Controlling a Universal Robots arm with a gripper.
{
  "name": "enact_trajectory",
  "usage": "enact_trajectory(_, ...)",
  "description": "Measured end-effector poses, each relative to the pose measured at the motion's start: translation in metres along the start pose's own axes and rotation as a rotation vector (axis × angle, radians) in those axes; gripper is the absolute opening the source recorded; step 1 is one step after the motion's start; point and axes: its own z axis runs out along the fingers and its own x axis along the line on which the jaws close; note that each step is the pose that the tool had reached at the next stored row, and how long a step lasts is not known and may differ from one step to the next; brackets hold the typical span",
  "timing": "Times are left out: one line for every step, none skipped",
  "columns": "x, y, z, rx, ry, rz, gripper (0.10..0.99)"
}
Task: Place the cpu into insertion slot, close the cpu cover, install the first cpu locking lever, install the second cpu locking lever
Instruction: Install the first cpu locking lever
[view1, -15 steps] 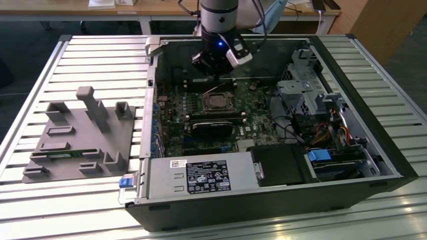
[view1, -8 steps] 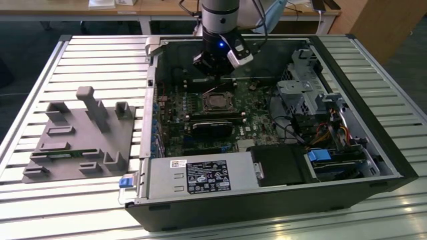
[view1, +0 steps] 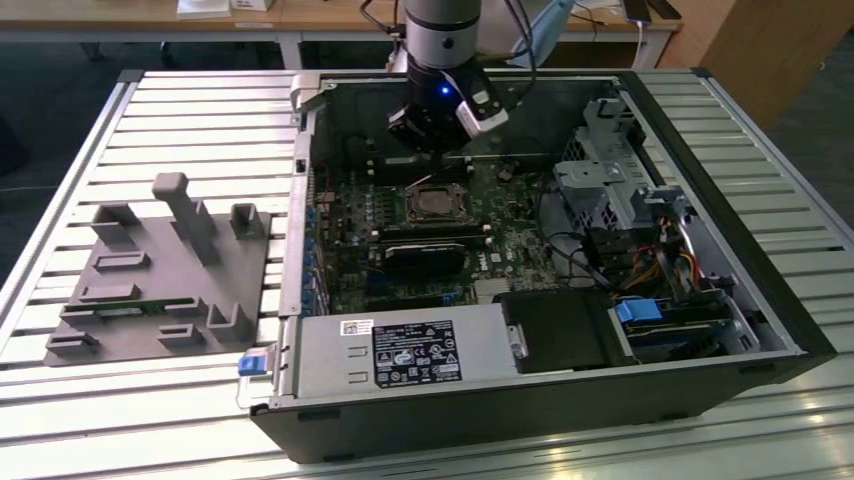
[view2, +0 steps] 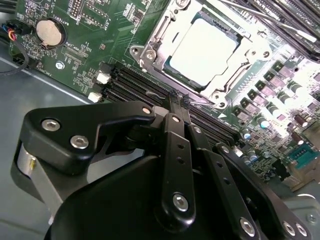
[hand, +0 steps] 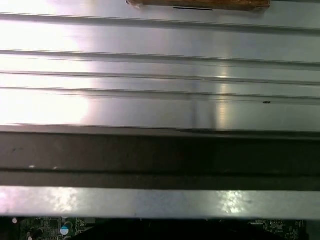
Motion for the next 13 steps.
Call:
enact_trajectory(-0.0004, 0.0001, 0.0003, 0.000, 0.0000, 0.000, 0.106)
enact_trajectory(-0.0007, 0.0001, 0.0006, 0.000, 0.0000, 0.000, 0.106)
enact_trajectory(-0.0011, 0.0002, 0.0010, 0.000, 0.0000, 0.000, 0.106)
enact_trajectory(-0.0017, 0.0003, 0.0013, 0.000, 0.0000, 0.000, 0.106)
enact_trajectory(-0.0022, 0.0004, 0.0018, 0.000, 0.0000, 0.000, 0.106)
enact_trajectory(-0.0028, 0.0005, 0.0022, 0.000, 0.0000, 0.000, 0.106)
enact_trajectory(-0.0035, 0.0006, 0.0027, 0.000, -0.0001, 0.000, 0.106)
enact_trajectory(-0.0041, 0.0006, 0.0031, 0.000, -0.0001, 0.000, 0.106)
enact_trajectory(-0.0048, 0.0006, 0.0036, 0.000, -0.0001, 0.000, 0.106)
enact_trajectory(-0.0055, 0.0007, 0.0040, 0.000, 0.0000, 0.000, 0.106)
enact_trajectory(-0.0061, 0.0007, 0.0046, 0.000, -0.0001, 0.000, 0.106)
enact_trajectory(-0.0067, 0.0007, 0.0051, 0.000, -0.0001, 0.000, 0.106)
enact_trajectory(-0.0072, 0.0008, 0.0057, 0.000, -0.0001, 0.000, 0.106)
